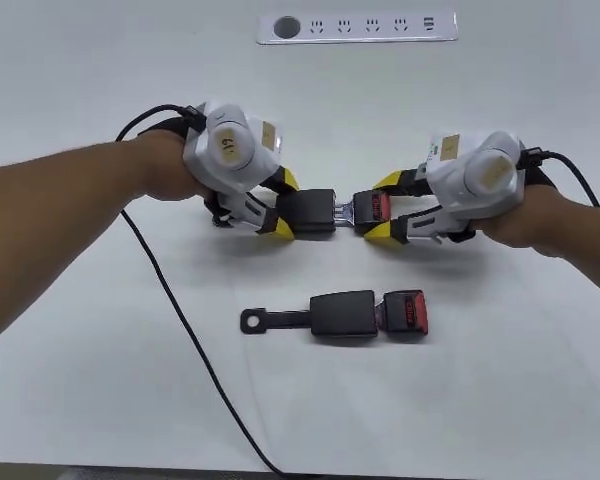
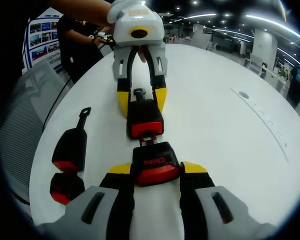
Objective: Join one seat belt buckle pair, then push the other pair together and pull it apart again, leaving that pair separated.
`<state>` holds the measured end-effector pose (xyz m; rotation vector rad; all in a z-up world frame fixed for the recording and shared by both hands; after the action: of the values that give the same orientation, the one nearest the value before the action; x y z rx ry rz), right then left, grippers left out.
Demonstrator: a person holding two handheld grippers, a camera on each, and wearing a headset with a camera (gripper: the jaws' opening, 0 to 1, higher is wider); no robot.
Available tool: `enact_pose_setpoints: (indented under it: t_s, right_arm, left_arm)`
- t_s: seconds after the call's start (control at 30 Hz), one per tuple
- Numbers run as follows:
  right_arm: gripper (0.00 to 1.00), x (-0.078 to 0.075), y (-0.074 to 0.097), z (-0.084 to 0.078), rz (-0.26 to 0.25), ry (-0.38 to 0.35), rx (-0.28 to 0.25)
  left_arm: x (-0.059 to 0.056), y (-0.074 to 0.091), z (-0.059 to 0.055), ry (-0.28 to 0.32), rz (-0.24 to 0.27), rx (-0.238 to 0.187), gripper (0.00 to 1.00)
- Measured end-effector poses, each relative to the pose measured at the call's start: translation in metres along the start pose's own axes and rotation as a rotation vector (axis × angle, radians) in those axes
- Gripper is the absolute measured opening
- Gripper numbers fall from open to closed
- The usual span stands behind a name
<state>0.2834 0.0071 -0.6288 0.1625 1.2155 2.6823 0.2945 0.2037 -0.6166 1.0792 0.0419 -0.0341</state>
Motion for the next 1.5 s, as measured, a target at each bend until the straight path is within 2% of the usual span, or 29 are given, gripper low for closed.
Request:
enact_pose_setpoints:
  t_s: [0.17, 0.3, 0.93, 1.5]
  right_arm:
    - [0.33, 0.000, -0.002, 0.000, -0.002, -0.006, -0.001]
    - [0.33, 0.003, -0.008, 0.005, -0.004, -0.022, -0.021]
    - [0.33, 0.002, -0.012, 0.014, -0.015, -0.034, 0.020]
    - [0.33, 0.002, -0.017, 0.015, -0.020, -0.035, 0.028]
  left_arm:
    - [0.001, -0.001, 0.000, 0.009, 0.006, 0.003, 0.32]
    - [0.001, -0.001, 0.001, 0.023, 0.013, -0.002, 0.32]
    - [0.001, -0.002, 0.002, 0.038, 0.017, 0.002, 0.32]
    - [-0.003, 0.001, 0.003, 0.057, 0.028, -0.006, 0.32]
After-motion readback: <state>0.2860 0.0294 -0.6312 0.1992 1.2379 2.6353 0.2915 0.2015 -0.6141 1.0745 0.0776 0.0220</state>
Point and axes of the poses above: the centre of the closed fingertips' face, and the gripper's own axes: y roughly backward along the fingers, x roughly to its left, z roughly out of its top, the point moved 9 cm from there along y, roughly backward along the fingers, and after that the axes turned 6 degrees about x, right-handed, at the moved point
